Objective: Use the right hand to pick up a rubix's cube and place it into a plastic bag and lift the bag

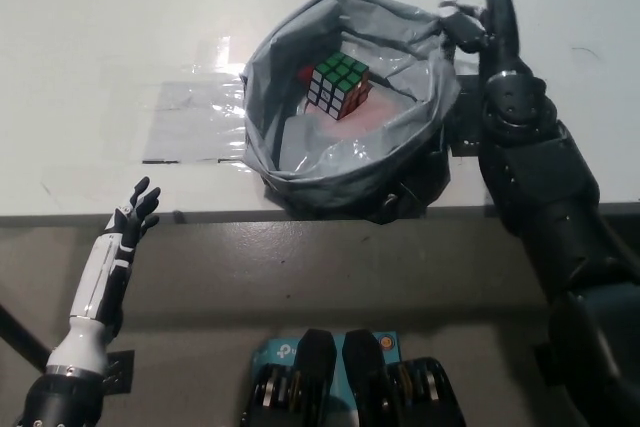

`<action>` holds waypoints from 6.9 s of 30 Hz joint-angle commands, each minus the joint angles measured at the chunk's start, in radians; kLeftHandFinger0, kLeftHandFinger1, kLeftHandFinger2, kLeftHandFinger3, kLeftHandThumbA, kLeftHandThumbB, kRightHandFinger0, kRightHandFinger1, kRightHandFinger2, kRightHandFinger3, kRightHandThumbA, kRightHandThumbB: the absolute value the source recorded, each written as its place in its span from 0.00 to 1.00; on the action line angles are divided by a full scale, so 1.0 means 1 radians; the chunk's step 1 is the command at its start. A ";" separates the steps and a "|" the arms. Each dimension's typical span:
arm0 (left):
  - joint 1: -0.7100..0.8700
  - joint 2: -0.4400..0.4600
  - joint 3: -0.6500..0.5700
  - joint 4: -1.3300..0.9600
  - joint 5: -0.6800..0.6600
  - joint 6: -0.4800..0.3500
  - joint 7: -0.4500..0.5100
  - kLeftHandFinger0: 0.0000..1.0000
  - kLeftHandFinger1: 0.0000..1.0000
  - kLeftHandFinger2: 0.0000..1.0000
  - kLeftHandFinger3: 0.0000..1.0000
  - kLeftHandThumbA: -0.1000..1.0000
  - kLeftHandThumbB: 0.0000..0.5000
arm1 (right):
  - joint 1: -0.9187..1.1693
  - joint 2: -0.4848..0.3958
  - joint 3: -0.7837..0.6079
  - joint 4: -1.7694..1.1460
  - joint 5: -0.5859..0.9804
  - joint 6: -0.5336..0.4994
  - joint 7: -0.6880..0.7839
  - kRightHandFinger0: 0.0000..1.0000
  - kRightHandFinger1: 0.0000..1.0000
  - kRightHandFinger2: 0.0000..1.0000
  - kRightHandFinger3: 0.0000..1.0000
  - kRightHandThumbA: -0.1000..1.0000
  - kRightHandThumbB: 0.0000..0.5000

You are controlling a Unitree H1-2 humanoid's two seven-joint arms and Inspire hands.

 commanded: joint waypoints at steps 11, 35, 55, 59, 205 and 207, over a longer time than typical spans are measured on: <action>-0.020 0.021 -0.007 -0.030 0.002 -0.033 -0.010 1.00 1.00 1.00 1.00 1.00 0.38 | -0.004 -0.056 0.269 -0.211 -0.262 0.123 -0.007 1.00 1.00 1.00 1.00 0.87 0.99; -0.009 0.022 -0.010 -0.031 -0.001 -0.046 -0.016 1.00 1.00 1.00 1.00 1.00 0.38 | -0.046 -0.048 0.382 -0.035 -0.449 0.354 -0.155 1.00 1.00 1.00 1.00 0.85 1.00; -0.010 0.024 -0.010 -0.019 -0.001 -0.062 -0.017 1.00 1.00 1.00 1.00 1.00 0.41 | -0.059 -0.043 0.080 0.135 -0.159 0.310 0.037 0.34 0.59 0.93 1.00 0.41 0.67; -0.012 0.025 -0.012 -0.022 0.004 -0.059 -0.018 1.00 1.00 1.00 1.00 1.00 0.42 | -0.047 -0.054 0.038 0.114 -0.124 0.246 0.060 0.01 0.17 0.36 0.50 0.02 0.54; 0.014 0.026 -0.046 -0.060 0.008 -0.004 -0.032 1.00 1.00 1.00 1.00 0.75 0.28 | -0.469 -0.296 0.258 -0.412 -0.060 0.391 0.454 1.00 1.00 1.00 1.00 0.57 0.86; 0.011 0.026 -0.043 -0.066 0.005 0.011 -0.031 1.00 1.00 1.00 1.00 0.75 0.29 | -0.402 -0.289 0.311 -0.375 -0.094 0.349 0.493 1.00 1.00 1.00 1.00 0.59 0.84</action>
